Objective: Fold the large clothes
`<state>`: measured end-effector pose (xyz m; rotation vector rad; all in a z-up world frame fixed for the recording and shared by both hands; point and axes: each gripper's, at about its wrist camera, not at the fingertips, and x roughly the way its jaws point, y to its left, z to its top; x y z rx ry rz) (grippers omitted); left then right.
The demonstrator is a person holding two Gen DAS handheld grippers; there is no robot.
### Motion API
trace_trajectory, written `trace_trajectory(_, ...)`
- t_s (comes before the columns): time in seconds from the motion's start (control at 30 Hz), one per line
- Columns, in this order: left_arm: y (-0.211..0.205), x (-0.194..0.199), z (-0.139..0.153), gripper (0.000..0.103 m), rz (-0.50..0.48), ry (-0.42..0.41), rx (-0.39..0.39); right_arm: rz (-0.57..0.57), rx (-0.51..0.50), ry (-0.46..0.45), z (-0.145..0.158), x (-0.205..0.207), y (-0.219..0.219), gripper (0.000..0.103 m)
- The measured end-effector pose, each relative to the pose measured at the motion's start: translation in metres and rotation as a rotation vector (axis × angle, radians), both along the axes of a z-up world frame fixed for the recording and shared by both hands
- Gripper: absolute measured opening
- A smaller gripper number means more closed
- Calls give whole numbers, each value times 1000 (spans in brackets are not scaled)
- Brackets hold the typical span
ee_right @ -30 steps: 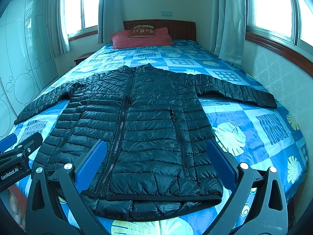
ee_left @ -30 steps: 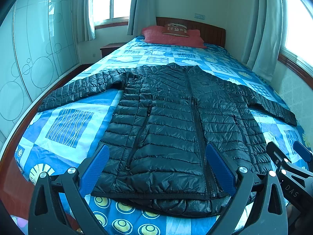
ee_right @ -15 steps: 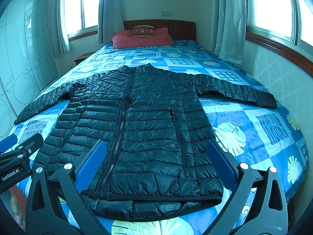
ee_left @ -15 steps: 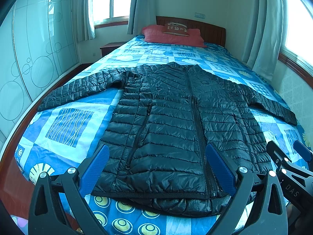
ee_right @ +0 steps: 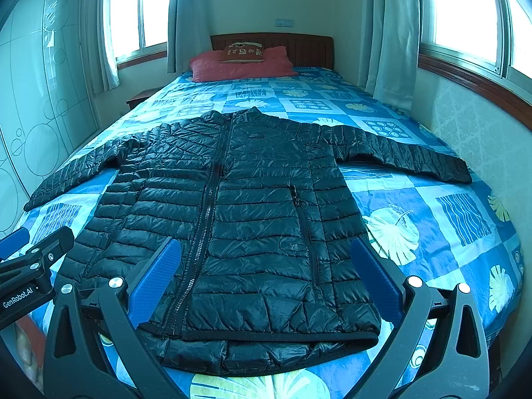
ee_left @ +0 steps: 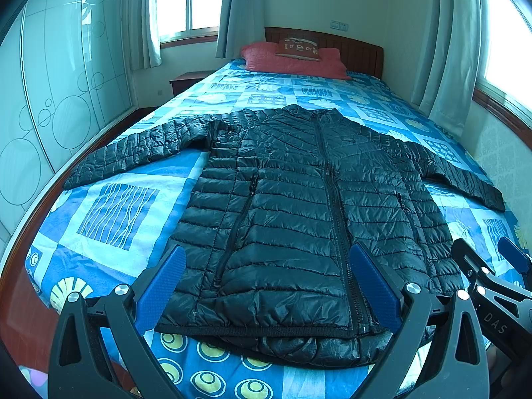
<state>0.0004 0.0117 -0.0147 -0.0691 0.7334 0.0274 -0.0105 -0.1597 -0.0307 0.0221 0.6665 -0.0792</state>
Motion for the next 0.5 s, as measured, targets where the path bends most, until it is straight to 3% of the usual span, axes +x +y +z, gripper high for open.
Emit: trace_trajectory(0.5, -1, 1, -6, 98, -3, 19, -7, 4, 5, 4, -5, 3, 3, 101)
